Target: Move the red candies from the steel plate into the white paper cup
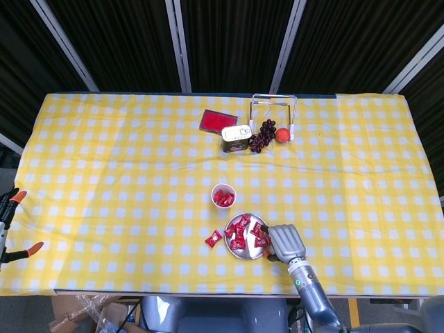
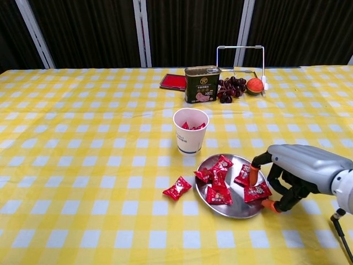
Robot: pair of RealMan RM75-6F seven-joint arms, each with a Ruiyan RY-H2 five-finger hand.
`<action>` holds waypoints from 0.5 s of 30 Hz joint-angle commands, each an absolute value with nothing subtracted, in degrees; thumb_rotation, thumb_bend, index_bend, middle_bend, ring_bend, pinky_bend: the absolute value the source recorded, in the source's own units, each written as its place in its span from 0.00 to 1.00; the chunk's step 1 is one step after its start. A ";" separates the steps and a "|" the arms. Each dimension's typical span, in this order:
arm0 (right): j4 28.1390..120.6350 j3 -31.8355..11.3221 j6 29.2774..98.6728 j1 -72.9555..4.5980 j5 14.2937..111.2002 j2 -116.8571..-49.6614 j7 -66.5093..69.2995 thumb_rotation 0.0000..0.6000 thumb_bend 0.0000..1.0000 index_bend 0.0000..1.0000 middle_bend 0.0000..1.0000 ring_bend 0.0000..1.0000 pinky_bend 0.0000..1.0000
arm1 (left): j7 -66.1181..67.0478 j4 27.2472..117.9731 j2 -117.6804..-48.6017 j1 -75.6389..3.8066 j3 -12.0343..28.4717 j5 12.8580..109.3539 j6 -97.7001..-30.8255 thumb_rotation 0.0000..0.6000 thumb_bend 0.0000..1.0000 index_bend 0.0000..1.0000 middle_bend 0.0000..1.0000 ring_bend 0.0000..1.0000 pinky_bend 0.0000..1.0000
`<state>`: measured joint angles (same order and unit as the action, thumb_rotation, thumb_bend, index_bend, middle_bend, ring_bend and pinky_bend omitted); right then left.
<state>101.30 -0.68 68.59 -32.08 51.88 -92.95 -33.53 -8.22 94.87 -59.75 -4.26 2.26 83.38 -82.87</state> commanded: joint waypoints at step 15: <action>101.80 -1.74 68.15 -31.70 53.16 -93.68 -34.25 1.00 0.36 0.45 0.82 0.96 1.00 | -8.34 94.91 -59.64 -4.38 2.32 83.23 -82.55 1.00 0.03 0.00 0.00 0.00 0.00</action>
